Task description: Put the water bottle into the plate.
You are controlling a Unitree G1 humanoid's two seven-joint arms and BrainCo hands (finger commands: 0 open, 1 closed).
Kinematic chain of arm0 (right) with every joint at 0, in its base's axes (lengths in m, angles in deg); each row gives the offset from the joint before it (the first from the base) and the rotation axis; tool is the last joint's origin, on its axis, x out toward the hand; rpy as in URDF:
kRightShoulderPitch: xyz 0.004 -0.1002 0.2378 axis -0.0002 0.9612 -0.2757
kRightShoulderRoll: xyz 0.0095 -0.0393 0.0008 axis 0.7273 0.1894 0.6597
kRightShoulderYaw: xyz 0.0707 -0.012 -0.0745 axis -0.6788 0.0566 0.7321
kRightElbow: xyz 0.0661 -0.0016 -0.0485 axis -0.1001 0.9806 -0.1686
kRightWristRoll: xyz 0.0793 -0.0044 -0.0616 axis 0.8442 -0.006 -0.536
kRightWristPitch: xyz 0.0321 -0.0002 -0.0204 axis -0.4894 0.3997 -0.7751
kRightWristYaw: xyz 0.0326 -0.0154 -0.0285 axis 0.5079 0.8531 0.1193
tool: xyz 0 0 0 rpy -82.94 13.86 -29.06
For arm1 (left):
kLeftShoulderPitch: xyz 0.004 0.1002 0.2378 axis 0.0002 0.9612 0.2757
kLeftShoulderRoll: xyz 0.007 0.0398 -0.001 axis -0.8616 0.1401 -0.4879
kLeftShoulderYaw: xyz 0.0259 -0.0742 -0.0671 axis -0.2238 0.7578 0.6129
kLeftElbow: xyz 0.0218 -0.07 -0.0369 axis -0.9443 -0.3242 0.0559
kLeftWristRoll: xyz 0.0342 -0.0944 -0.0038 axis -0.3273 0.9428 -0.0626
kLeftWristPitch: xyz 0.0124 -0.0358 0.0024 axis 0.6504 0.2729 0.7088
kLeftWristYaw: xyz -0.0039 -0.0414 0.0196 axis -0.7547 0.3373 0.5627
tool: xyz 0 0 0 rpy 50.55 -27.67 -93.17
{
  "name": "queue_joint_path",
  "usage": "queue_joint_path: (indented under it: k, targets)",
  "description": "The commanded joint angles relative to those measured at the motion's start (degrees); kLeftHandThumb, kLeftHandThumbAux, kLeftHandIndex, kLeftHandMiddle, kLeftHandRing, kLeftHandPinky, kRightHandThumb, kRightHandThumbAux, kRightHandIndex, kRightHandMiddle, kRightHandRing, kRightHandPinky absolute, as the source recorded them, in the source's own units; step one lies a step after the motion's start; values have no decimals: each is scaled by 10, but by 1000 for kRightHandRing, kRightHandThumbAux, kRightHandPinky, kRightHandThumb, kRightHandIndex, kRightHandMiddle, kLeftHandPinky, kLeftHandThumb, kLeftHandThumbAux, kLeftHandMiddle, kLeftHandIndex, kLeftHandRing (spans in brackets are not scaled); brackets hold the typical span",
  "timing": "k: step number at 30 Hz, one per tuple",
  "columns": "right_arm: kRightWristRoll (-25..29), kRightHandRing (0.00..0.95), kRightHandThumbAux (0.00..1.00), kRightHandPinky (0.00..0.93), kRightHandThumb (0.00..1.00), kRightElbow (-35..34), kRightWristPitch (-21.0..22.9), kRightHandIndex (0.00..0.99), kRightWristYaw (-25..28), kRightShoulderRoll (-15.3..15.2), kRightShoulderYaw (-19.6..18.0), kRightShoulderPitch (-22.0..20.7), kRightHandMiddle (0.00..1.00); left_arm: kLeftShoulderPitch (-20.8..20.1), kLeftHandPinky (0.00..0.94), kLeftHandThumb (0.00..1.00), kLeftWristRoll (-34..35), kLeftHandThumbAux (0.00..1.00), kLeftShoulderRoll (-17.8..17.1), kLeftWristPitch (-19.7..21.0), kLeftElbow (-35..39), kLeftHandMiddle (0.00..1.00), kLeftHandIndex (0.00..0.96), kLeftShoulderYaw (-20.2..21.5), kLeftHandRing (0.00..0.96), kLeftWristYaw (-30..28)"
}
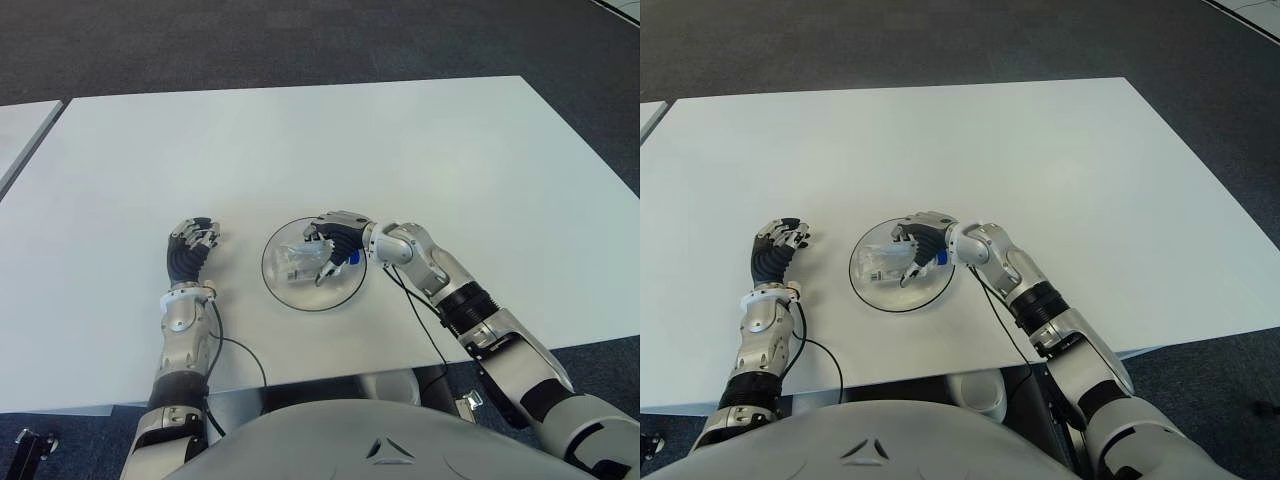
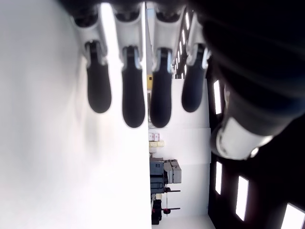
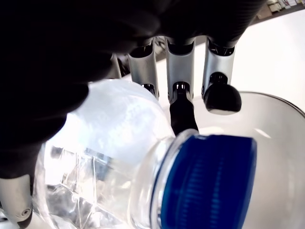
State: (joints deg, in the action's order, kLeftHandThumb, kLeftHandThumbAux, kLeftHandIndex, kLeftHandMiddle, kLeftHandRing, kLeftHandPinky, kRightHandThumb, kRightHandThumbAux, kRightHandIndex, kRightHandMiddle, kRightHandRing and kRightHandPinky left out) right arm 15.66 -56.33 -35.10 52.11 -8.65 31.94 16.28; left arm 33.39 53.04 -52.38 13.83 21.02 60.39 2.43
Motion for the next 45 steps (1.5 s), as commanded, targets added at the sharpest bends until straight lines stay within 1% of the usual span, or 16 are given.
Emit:
queue_joint_path:
  k: [1,6,8,9,11,12,13,15,18,23,25,31,37,39,42,45]
  targets:
    - [-39,813,719,802,701,-26,28,438,-16,5,19,3,812,48,493,833,2,682,22,76,-56,470,412,-9,509,-4]
    - [-63,729,717,688,698,-30,38,433,-28,3,33,9,745,49,498,832,-2,682,19,70,-58,471,411,-13,520,-8]
    - [-66,665,718,620,695,-30,39,427,-30,2,36,9,693,49,495,832,-3,683,18,70,-58,471,410,-14,522,-9]
    - [-69,656,718,610,694,-29,36,426,-31,0,39,7,686,49,494,832,-3,683,18,70,-58,472,410,-14,522,-10]
    - [-72,550,719,519,690,-26,31,419,-31,-3,44,4,570,49,494,831,-3,683,17,70,-57,472,408,-15,522,-11]
    - [-75,506,703,484,636,-22,24,382,-31,-5,49,-1,521,49,495,831,-4,683,16,71,-58,472,408,-15,522,-11]
    - [-77,396,679,388,542,-20,20,303,-30,-7,52,-5,407,48,494,831,-4,683,16,71,-58,471,410,-15,522,-11]
    - [-81,253,656,262,438,-19,12,207,-27,-11,58,-11,262,48,493,832,-4,683,15,73,-58,470,413,-16,521,-12]
    - [-81,155,649,179,385,-19,8,144,-26,-13,61,-15,166,47,493,832,-4,682,15,74,-58,470,415,-16,520,-12]
    - [-80,47,659,92,359,-22,1,84,-26,-17,64,-20,61,44,494,832,-2,682,13,76,-62,470,414,-15,520,-12]
    - [-80,19,664,62,359,-23,1,71,-26,-17,64,-21,29,43,494,832,-2,682,13,76,-63,470,414,-15,520,-12]
    - [-79,2,660,25,357,-33,-2,44,-44,-19,59,-12,3,41,489,831,-2,684,13,76,-67,473,408,-15,518,-14]
    - [-95,0,622,2,307,-26,-31,5,-127,-22,56,-3,0,38,486,830,-1,684,14,77,-69,473,404,-13,509,-10]
    - [-99,0,607,0,291,-22,-37,2,-143,-22,56,-3,0,37,486,831,-1,684,14,77,-70,473,405,-13,507,-9]
    - [-123,0,564,0,275,-16,-47,0,-219,-20,54,1,0,40,497,831,5,683,23,79,-57,477,400,-9,510,-2]
    - [-133,0,527,0,265,-9,-49,0,-256,-17,53,3,0,40,504,831,10,683,27,79,-52,481,397,-7,515,-2]
